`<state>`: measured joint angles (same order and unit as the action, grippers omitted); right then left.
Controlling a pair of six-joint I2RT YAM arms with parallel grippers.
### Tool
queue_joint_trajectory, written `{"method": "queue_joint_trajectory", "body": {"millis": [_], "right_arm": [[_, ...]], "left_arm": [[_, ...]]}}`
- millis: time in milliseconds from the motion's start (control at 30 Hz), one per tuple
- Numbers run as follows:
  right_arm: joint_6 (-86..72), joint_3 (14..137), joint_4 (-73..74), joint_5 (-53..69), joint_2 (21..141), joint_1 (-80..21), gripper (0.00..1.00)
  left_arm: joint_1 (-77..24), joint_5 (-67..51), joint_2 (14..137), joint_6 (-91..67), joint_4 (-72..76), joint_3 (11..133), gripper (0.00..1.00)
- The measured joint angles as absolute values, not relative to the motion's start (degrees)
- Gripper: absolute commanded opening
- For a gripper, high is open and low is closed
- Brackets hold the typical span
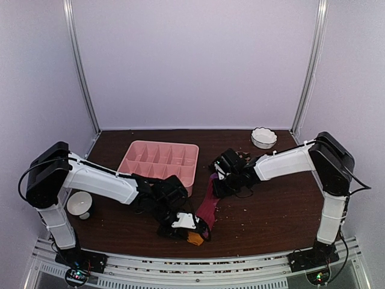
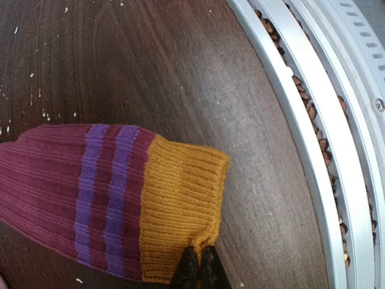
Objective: Roll the socks
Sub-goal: Adjust the sock at the center of the board.
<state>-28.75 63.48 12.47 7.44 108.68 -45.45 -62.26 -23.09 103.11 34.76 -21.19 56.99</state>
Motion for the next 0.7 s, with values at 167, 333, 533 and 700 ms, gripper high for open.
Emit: {"method": "queue_joint_trajectory", "body": {"millis": [167,333,533,700], "right_arm": [[-27.59,74.24,15.81,7.77,115.81,-46.26,0.09],[-27.14,85.71,18.76,8.4,123.26,-46.15,0.09],[-27.86,91.46,19.51,11.66,127.02,-45.87,0.07],[-28.86,88.05,16.95,11.42,125.43,-45.84,0.15]], "left_arm": [[-61.84,-22.24,102.32,34.68,-21.67,56.36,0.0],[-58.13,-21.47,103.66,33.93,-22.85,58.13,0.0],[-51.9,-19.42,105.25,33.39,-22.83,60.84,0.0],[-51.7,-20.56,106.26,32.84,-24.32,63.0,0.0]]}}
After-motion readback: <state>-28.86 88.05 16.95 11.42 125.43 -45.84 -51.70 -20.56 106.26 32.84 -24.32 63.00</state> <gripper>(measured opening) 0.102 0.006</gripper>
